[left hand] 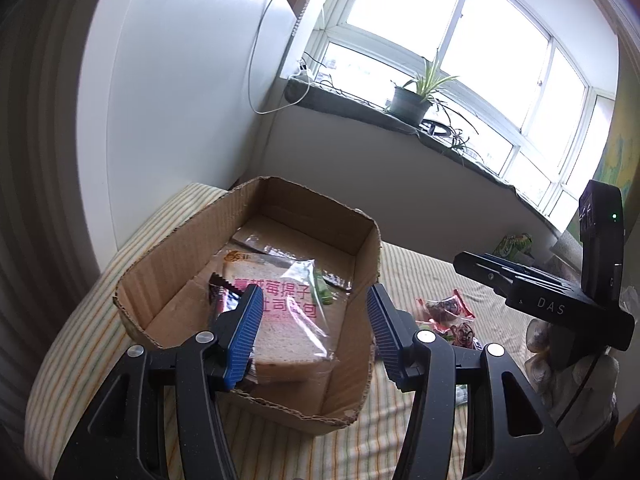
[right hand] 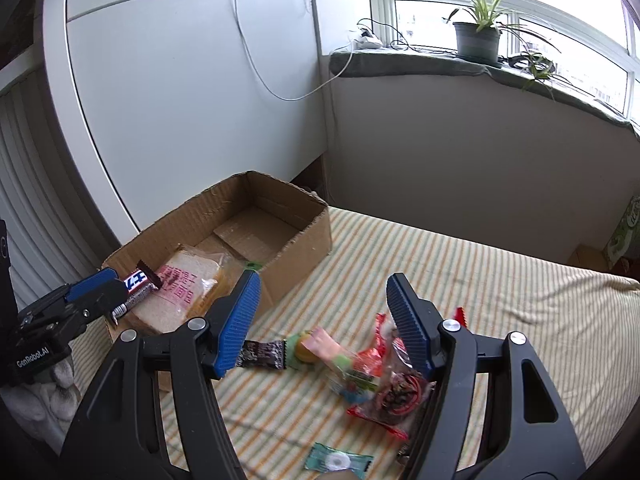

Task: Organize snacks
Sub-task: 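Withdraw both tools from the box toward the remaining snacks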

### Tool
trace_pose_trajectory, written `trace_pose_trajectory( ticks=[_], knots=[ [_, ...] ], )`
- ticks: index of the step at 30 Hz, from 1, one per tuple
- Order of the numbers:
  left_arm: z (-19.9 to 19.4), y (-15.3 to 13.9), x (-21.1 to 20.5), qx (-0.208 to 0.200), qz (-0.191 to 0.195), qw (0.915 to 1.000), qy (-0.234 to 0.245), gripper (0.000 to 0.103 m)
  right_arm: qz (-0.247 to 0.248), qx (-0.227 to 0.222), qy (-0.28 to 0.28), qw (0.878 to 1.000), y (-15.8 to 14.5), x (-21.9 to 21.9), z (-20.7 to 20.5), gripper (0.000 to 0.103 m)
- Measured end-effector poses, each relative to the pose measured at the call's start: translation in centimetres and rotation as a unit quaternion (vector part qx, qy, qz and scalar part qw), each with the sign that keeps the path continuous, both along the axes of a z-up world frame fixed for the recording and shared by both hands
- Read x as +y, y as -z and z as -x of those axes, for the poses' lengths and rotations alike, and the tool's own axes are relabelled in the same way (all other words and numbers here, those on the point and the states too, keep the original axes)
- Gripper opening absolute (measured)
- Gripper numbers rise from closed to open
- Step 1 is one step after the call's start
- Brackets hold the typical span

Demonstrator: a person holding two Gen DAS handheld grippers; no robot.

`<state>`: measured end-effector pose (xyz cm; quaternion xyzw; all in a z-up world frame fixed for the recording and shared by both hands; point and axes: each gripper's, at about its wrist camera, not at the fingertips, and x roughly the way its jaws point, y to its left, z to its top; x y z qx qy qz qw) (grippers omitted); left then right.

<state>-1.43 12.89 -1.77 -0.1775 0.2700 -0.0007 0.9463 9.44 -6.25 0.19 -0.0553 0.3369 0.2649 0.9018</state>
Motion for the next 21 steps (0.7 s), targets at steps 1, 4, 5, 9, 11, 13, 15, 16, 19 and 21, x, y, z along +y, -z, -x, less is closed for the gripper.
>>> trace_pose_trajectory(
  ticks=[1,4,5,9,11,13,15,16,19,21],
  knots=[
    [-0.1,-0.1,-0.4,-0.001,-0.002,1.0,0.005,0.053,0.001,0.001,0.006,1.0,0.1,-0.9,0.0,0.068],
    [-0.3,-0.3,-1.9,-0.003,-0.009,0.9997,0.024,0.053,0.002,0.003,0.024,1.0,0.5,-3.2,0.0,0.068],
    [-0.3,-0.3,-2.5,-0.004,-0.012,0.9994,0.033,0.053,0.002,0.005,0.03,1.0,0.6,-4.1,0.1,0.068],
    [-0.7,0.0,-5.0,0.004,-0.024,0.9976,0.064,0.053,0.0,0.02,0.053,0.998,1.8,-7.2,0.0,0.068],
    [-0.8,0.2,-6.4,0.008,-0.031,0.9961,0.082,0.053,0.002,0.03,0.064,0.997,2.6,-8.4,0.0,0.068],
    [-0.9,0.4,-7.6,0.012,-0.039,0.9942,0.1,0.053,0.006,0.039,0.073,0.997,3.4,-9.4,0.0,0.068],
    [-0.9,0.8,-8.8,0.017,-0.046,0.9916,0.12,0.053,0.009,0.051,0.078,0.996,4.1,-10.2,0.1,0.068],
    [-0.9,1.1,-9.3,0.021,-0.047,0.9902,0.129,0.053,0.008,0.057,0.079,0.995,4.4,-10.5,0.1,0.068],
    [-1.2,2.1,-10.6,0.039,-0.044,0.9856,0.159,0.053,0.005,0.075,0.075,0.994,5.4,-11.3,0.5,0.067],
    [-1.4,2.9,-11.5,0.05,-0.044,0.9818,0.178,0.053,0.002,0.088,0.069,0.994,6.0,-11.4,0.8,0.061]
  ],
)
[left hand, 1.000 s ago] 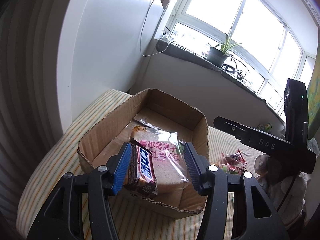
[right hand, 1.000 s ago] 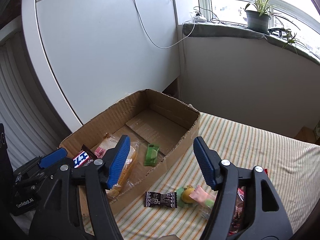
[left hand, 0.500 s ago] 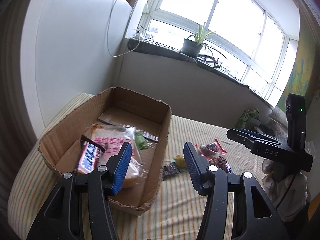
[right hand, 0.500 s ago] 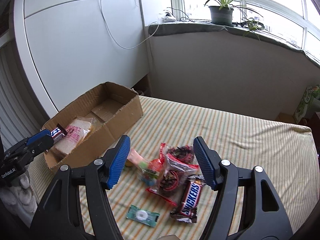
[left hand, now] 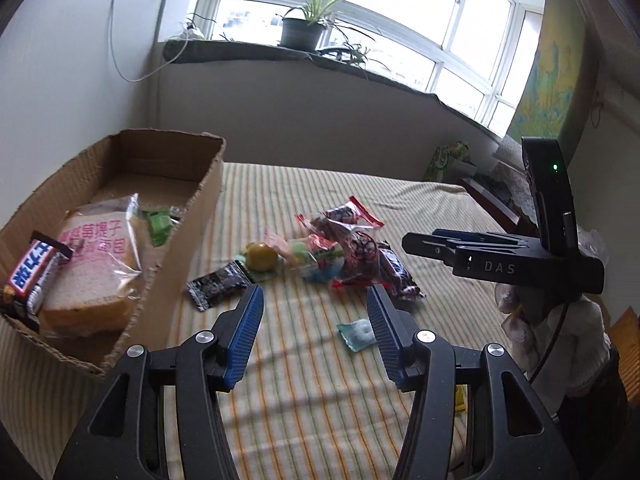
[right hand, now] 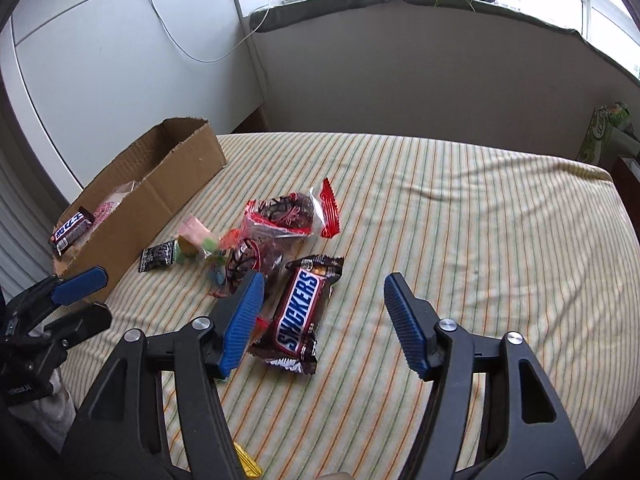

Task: Organize snacks
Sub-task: 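Withdraw both tools from the box toward the remaining snacks, then grasp the mint candy packet with the left tool while the right grasps the Snickers bar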

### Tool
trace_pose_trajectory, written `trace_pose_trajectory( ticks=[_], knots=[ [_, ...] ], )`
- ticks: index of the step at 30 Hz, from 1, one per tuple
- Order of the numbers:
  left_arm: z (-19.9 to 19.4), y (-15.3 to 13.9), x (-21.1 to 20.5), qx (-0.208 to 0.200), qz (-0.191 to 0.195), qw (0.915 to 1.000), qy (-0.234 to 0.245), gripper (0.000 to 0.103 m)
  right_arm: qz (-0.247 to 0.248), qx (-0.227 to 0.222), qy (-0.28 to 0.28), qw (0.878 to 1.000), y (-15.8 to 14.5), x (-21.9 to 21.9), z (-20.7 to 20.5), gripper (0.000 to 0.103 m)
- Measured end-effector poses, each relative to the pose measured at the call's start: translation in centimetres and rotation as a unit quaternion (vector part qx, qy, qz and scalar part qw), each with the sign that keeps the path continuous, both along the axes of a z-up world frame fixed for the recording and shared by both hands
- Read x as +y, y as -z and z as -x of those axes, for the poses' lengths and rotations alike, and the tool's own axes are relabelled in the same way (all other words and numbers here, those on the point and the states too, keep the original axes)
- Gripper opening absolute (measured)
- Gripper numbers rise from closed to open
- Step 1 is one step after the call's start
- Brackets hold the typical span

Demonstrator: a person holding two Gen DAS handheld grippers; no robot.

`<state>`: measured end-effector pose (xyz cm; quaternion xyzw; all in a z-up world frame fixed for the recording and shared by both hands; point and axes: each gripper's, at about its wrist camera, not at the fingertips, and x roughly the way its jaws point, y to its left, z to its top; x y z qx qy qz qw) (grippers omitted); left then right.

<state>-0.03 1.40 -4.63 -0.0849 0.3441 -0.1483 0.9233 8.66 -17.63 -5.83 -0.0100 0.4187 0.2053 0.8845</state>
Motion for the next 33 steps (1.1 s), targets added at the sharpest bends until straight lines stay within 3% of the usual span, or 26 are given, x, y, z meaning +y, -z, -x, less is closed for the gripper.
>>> trace_pose_trajectory(
  ticks=[7,11,15,19,22,29,33],
  knots=[
    [-1.5,1.8,-2.7,0.04,0.005,0.9981,0.047,0.053,0.001,0.023,-0.014,1.0,1.5,0.5,0.5,0.058],
    [-2.5,2.0,-4.3,0.042,-0.018,0.9969,0.064,0.053,0.004,0.027,-0.015,1.0,1.9,0.6,0.3,0.058],
    [-3.4,2.7,-5.4,0.056,-0.021,0.9945,0.086,0.047,0.004,0.035,-0.014,0.999,2.4,0.5,-0.4,0.058],
    [-3.4,3.4,-5.9,0.07,-0.029,0.992,0.101,0.033,-0.002,0.041,-0.015,0.999,2.6,0.1,-0.7,0.058],
    [-2.8,3.5,-6.0,0.075,-0.033,0.991,0.106,0.028,-0.001,0.04,-0.015,0.999,2.6,0.1,-0.7,0.058],
    [-2.0,3.8,-6.2,0.08,-0.042,0.9899,0.109,0.028,0.014,0.037,-0.023,0.999,2.8,0.9,-0.8,0.057],
    [-1.8,3.7,-6.7,0.072,-0.068,0.9896,0.105,0.028,0.032,0.034,-0.024,0.999,3.0,1.5,-1.0,0.049]
  ],
)
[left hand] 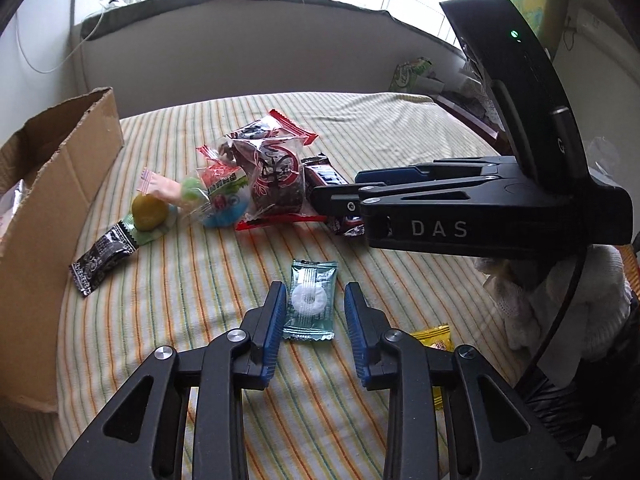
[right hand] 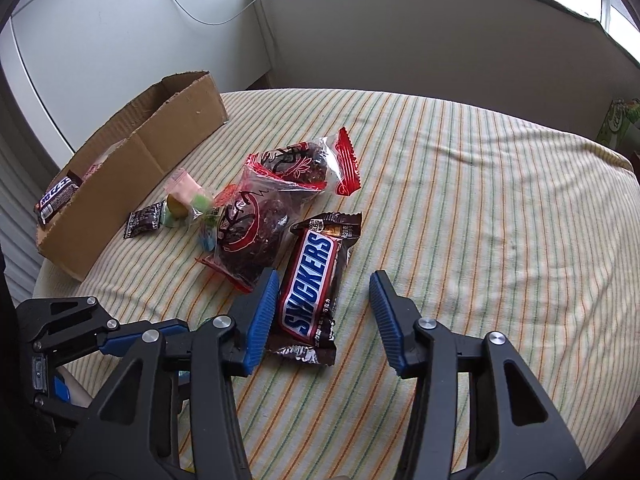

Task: Organize snacks
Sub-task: 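Grasp the mint candy packet with the left tool while the right grasps the Snickers bar, then carry both items into the box and open both tools to release them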

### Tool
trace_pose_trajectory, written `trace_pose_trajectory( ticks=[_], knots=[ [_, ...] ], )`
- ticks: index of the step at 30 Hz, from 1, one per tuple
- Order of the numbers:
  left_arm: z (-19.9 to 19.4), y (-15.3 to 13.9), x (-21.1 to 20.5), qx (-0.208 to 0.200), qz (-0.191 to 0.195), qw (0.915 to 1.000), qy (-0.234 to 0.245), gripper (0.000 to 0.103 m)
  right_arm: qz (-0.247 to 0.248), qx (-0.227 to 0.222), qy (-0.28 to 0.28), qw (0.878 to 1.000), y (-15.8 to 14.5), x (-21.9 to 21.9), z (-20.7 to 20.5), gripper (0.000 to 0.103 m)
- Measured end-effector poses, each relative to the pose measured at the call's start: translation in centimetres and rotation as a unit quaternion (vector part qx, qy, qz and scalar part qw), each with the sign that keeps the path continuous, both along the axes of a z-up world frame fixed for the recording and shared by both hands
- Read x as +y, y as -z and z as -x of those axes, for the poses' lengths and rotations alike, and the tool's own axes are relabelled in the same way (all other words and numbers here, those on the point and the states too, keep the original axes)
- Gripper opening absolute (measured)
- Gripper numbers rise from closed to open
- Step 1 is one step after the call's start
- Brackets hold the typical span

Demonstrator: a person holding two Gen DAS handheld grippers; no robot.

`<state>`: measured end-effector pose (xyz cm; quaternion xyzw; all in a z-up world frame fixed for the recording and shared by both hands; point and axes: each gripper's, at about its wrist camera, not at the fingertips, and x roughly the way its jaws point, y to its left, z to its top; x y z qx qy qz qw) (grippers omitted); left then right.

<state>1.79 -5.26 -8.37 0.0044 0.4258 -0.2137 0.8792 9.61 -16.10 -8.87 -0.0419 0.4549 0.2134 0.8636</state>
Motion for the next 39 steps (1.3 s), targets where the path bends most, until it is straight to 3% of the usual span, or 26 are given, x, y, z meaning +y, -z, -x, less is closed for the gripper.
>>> trace_pose_trajectory(
  ticks=[3,5,14,23,31,39],
  knots=[
    [0.2,0.0,-0.1,-0.009,-0.012,0.9999,-0.003,0.028,0.021,-0.009,-0.003,1.0,0.1,0.8,-0.1,0.045],
    [0.2,0.0,0.0,-0.015,-0.02,0.9997,-0.009,0.025,0.034,-0.014,-0.004,0.999,0.2,1.5,-0.2,0.031],
    [0.7,-0.3,0.8,-0.018,-0.012,0.9995,-0.025,0.021,0.031,-0.027,0.01,0.999,-0.6,0.3,0.6,0.031],
    [1.1,-2.1,3.0,-0.036,0.017,0.998,-0.048,0.021,-0.01,-0.06,0.021,0.998,-3.8,-0.9,1.8,0.031],
    [1.7,-4.5,6.2,-0.07,0.042,0.9931,-0.083,0.021,-0.03,-0.077,-0.007,0.997,-5.6,1.5,2.7,0.031],
    [1.3,-6.6,10.5,-0.101,0.064,0.9828,-0.14,0.021,-0.056,-0.089,-0.037,0.994,-7.6,5.4,2.2,0.031]
  ],
)
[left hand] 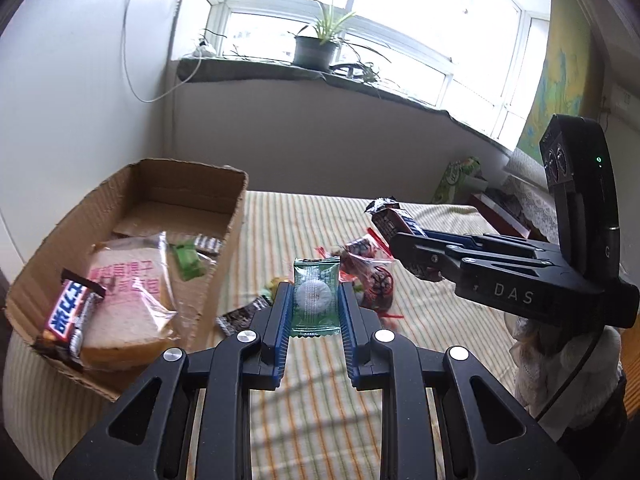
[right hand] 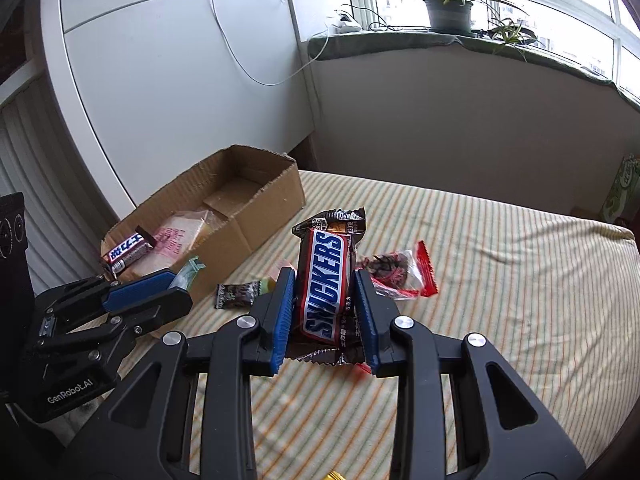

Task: Organize snacks
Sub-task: 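Carry both items into the box and open both tools to release them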

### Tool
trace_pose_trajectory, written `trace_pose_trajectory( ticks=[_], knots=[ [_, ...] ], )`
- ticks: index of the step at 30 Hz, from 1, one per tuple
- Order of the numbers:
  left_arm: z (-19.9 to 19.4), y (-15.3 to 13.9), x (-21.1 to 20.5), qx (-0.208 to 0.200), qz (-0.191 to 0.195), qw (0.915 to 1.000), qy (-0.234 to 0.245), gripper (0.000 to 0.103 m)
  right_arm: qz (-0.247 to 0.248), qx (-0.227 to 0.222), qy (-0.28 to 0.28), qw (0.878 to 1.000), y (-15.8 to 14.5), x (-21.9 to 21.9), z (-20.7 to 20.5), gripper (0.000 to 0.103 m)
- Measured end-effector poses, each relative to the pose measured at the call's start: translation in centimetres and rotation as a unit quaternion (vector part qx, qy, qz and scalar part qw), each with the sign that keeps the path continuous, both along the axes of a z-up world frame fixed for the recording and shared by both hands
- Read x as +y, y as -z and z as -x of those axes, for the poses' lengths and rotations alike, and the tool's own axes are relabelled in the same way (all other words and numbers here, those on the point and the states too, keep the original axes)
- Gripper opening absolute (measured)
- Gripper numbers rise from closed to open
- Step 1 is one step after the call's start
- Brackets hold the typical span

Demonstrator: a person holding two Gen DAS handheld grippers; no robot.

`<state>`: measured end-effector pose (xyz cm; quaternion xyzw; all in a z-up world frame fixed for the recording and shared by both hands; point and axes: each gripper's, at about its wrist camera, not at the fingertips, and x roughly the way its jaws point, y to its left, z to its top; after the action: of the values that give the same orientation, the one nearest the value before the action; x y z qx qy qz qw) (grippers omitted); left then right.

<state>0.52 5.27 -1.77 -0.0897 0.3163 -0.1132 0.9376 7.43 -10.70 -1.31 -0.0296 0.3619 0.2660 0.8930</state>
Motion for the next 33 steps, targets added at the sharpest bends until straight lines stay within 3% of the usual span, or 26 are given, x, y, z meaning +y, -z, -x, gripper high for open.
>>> trace_pose_trajectory(
  ticks=[16,33],
  knots=[
    [-1.0,0.0,6.5,-0.006,-0.002,0.996,-0.089,0.021,-0.017,0.009,-0.051,0.999,-0.6,9.7,-4.2,0.031],
    [-2.0,1.3,7.7,0.01,-0.018,0.9946,-0.102,0.022,0.003,0.029,-0.066,0.997,1.8,15.3,-6.8,0.031]
  ],
)
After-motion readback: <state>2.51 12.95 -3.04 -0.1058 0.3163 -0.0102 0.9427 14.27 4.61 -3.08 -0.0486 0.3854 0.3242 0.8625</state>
